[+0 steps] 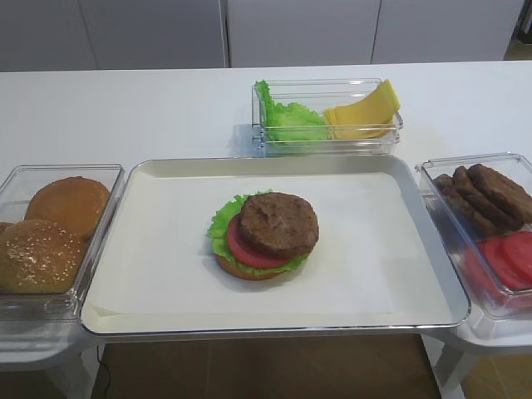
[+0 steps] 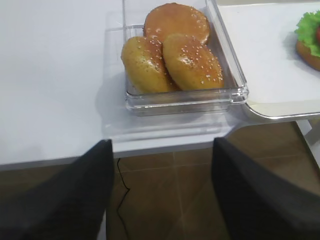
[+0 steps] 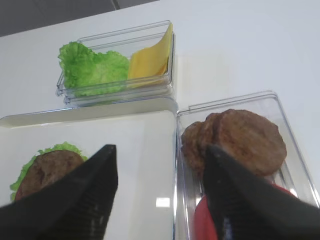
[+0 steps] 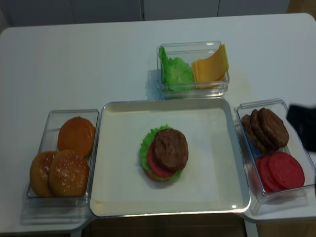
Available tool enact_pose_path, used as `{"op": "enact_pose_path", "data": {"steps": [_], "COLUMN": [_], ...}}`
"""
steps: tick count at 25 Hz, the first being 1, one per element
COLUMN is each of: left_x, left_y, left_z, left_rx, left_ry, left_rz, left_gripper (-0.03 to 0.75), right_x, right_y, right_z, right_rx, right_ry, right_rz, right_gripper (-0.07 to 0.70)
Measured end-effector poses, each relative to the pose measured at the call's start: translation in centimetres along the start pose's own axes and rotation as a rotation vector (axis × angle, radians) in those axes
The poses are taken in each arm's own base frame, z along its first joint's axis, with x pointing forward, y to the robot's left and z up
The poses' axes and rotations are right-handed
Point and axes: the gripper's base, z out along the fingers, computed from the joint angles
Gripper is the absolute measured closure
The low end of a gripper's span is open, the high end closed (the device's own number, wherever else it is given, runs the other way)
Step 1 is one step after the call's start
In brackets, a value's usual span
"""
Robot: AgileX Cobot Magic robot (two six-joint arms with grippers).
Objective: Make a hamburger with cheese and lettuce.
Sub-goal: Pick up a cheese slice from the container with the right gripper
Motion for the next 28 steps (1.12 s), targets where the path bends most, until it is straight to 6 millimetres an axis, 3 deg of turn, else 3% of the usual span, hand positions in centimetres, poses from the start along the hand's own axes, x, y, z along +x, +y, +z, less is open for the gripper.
{"op": "enact_pose_path", "data": {"steps": [3, 10, 17, 23, 28], "left_x": [0.0, 0.0, 0.0, 0.0, 0.0], "left_y": [0.0, 0.0, 0.0, 0.0, 0.0], "left_z": [0.0, 0.0, 0.0, 0.0, 0.0], "left_rx": [0.000, 0.000, 0.000, 0.000, 0.000], "left_ry": [0.000, 0.000, 0.000, 0.000, 0.000], "left_rz": [0.000, 0.000, 0.000, 0.000, 0.000], "left_gripper": [0.260, 0.260, 0.260, 0.260, 0.260], "right_x": [-2.9, -7.9, -10.4, -11.2, -11.1], "right_y": [0.1, -0.5, -1.5, -2.2, -2.8], "right_z": [3.2, 12.9, 21.8, 26.7, 29.1], "right_rx": [0.016, 0.027, 0.019, 0.007, 0.007], "right_ry": [0.056, 0.187, 0.285, 0.306, 0.321], "right_rz": [-0.002, 0.035, 0.019, 0.037, 0.041], "right_gripper": [0.217, 0.269, 0.323, 0.344, 0.350]}}
